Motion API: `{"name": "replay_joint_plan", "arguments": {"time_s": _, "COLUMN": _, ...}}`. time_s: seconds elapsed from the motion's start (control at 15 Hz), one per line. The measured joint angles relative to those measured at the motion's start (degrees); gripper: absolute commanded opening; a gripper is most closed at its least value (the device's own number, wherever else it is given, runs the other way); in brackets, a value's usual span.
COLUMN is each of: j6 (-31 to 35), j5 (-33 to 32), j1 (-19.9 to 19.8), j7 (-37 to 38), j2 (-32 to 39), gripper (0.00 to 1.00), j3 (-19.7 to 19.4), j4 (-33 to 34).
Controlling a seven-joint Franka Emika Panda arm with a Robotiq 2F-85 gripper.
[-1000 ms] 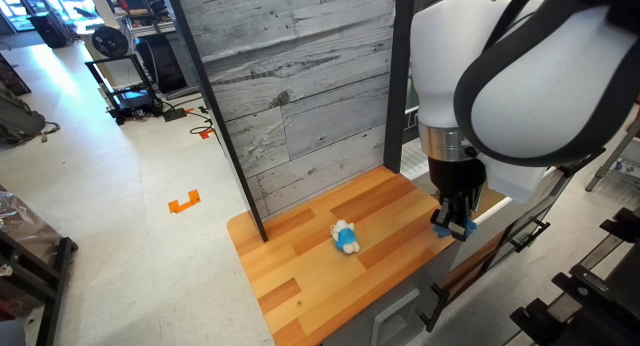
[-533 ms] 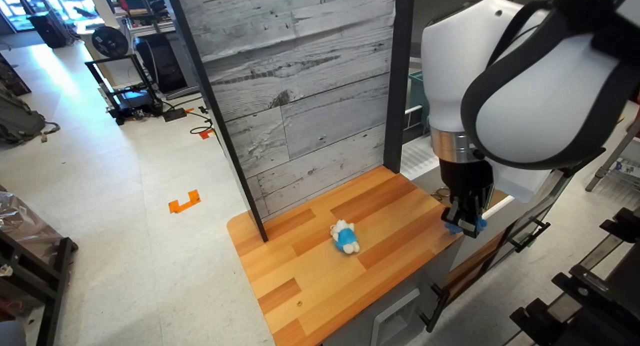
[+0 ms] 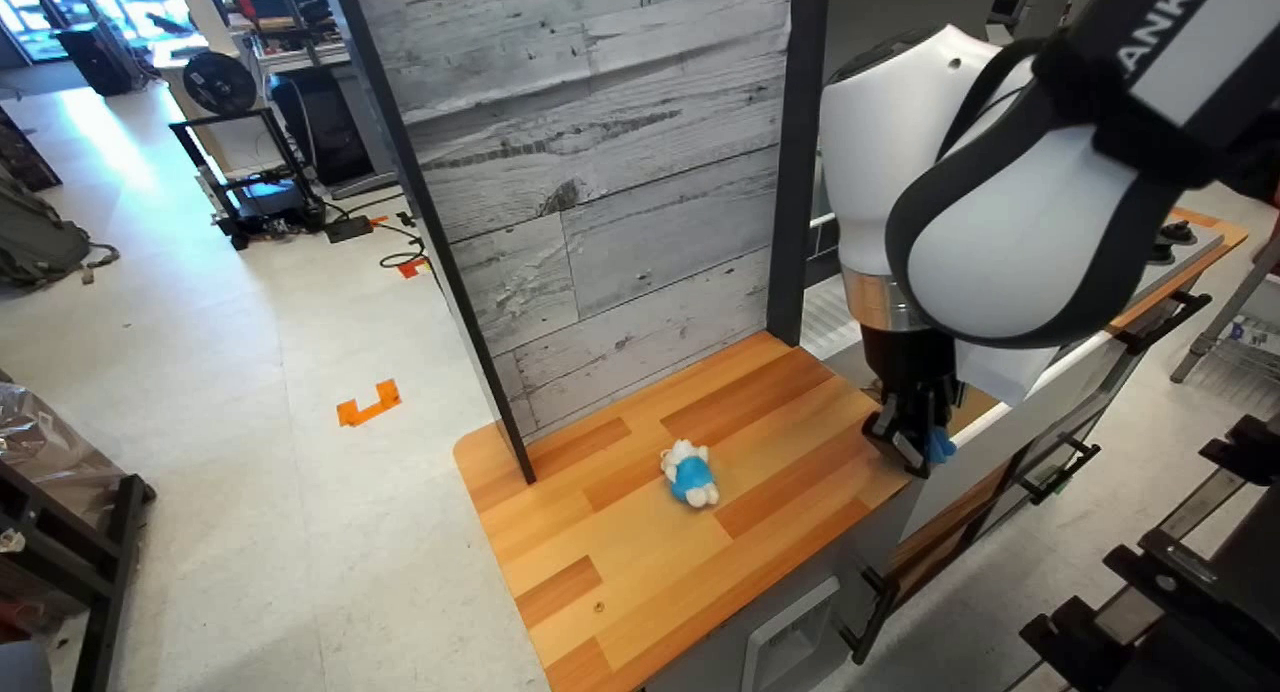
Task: Move the plain blue toy forward
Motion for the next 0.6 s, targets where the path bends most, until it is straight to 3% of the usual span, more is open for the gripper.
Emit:
{"name": "replay_joint_plan", "arguments": {"time_s": 0.27, "j6": -1.6, "j5": -0.2, "j1": 0.7, "j7": -1.5, "j2": 0.2, "gripper": 0.96, "j3": 0.8, "j4": 2.7}}
{"name": "replay_joint_plan", "arguments": {"time_s": 0.6, "j6": -6.7, "j5": -0.2, "j1": 0.8, "j7": -4.0, "j2": -2.6, "gripper": 1.00, "j3": 3.8, "j4": 3.1}}
